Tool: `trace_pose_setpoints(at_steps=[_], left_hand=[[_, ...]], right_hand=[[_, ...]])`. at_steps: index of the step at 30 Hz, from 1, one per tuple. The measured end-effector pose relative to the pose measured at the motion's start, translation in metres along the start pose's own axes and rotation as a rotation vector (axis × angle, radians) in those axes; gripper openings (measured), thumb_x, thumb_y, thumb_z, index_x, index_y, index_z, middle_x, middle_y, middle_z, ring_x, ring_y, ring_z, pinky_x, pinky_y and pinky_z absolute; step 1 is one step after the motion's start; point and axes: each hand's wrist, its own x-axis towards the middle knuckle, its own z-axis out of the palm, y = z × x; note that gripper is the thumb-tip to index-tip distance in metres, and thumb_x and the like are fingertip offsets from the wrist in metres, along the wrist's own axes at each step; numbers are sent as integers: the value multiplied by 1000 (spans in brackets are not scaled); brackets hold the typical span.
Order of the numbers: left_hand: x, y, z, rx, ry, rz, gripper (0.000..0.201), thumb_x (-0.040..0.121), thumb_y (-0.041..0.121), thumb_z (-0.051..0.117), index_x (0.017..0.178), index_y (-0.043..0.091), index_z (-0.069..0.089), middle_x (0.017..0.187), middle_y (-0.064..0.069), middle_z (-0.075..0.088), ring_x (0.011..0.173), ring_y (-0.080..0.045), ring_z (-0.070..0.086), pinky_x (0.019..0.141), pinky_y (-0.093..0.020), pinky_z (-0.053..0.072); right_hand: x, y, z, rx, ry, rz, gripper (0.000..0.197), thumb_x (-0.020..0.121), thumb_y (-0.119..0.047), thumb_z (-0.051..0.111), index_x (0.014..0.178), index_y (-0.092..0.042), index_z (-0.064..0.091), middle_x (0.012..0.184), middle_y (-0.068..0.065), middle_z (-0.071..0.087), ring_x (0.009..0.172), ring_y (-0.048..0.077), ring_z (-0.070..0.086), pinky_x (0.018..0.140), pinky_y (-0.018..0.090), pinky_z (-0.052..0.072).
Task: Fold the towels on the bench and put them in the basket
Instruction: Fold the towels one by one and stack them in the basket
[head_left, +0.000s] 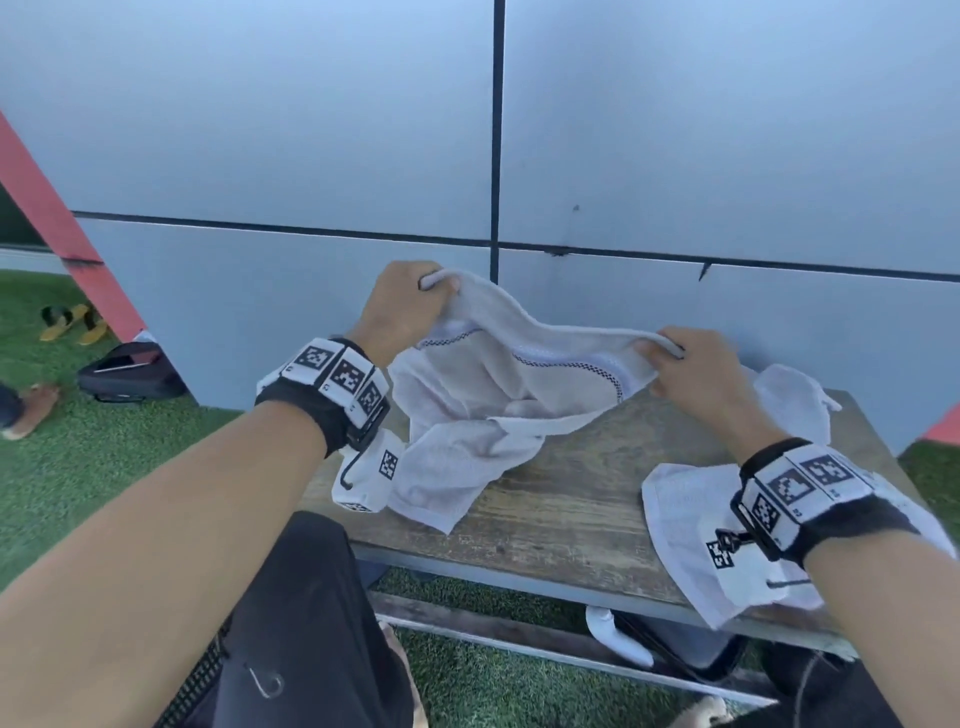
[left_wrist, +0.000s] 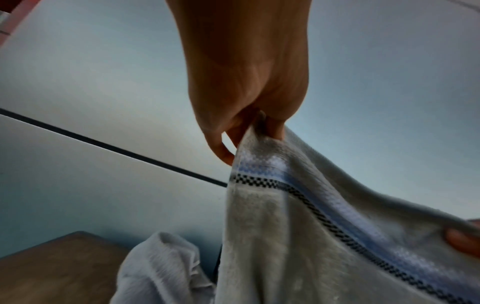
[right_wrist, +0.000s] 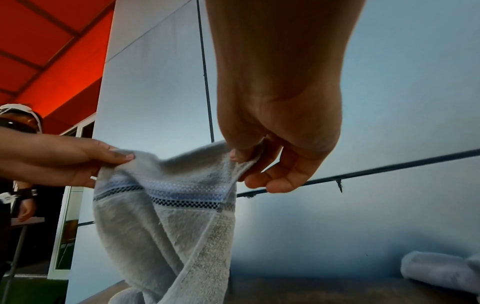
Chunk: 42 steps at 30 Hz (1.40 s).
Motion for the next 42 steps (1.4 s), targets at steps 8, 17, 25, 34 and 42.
trace_pose_setpoints(at_steps=[8,17,25,34,42], left_hand=[[-31,-53,25,298,-511,-288,30,104,18,43,84,4,59,70,-1,44,60,-16,42,44,-16,32],[-53,-107,69,361,-737,-275,39,98,20,51,62,11,38,73,-8,44,62,-17,38,56,-29,29],[-63,-118,90,352,-793,-242,47,98,12,45,55,14,25,55,-3,25,51,-16,21,49,-24,20],[-8,-38,88,197,-457,21,39,95,17,50,62,0,38,63,-11,38,57,-20,34,56,-33,31],[-3,-20,78,-122,-116,57,30,97,20,52,75,1,57,83,-12,56,79,-18,52,75,-35,41]], right_hand=[[-8,10,50,38,-221,65,28,97,-12,51,71,-22,55,70,-4,57,63,17,61,53,24,46],[-14,7,123,-107,-543,105,32,91,-31,57,74,-6,65,63,1,55,66,17,42,68,30,34],[-23,-8,163,-173,-740,97,51,98,-24,55,53,-13,34,51,1,34,49,16,29,48,25,24],[13,-9,87,-62,-266,-41,39,90,-13,59,53,-16,47,64,1,43,58,20,41,51,28,29],[17,17,13,46,-3,-77,22,95,-16,60,90,4,68,96,18,63,92,20,57,77,35,45]])
